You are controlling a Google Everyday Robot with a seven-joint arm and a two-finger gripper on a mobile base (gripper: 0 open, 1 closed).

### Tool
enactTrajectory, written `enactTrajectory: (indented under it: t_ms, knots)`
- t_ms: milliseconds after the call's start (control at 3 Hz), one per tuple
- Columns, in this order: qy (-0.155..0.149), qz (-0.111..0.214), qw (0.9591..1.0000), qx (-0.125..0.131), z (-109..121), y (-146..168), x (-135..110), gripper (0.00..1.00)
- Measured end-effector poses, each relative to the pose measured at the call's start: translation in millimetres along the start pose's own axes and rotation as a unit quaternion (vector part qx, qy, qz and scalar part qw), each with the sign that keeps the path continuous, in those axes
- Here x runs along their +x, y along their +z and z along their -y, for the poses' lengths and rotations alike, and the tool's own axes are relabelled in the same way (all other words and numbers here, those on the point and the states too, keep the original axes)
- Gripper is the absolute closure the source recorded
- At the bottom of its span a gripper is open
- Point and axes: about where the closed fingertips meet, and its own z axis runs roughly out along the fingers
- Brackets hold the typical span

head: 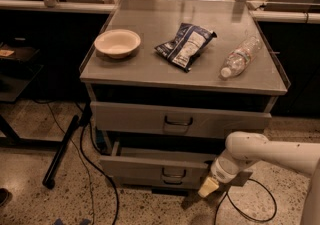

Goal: Close middle drawer

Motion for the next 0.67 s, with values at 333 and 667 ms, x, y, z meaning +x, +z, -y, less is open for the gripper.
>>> enactTrajectory:
  t_ms: [333,667]
  knots:
    - [0.000,0.000,1.0000,0.000,-0.1,0.1,0.0,0.00]
    - [0.000,0.000,1.0000,0.000,-0.1,0.1,0.0,0.02]
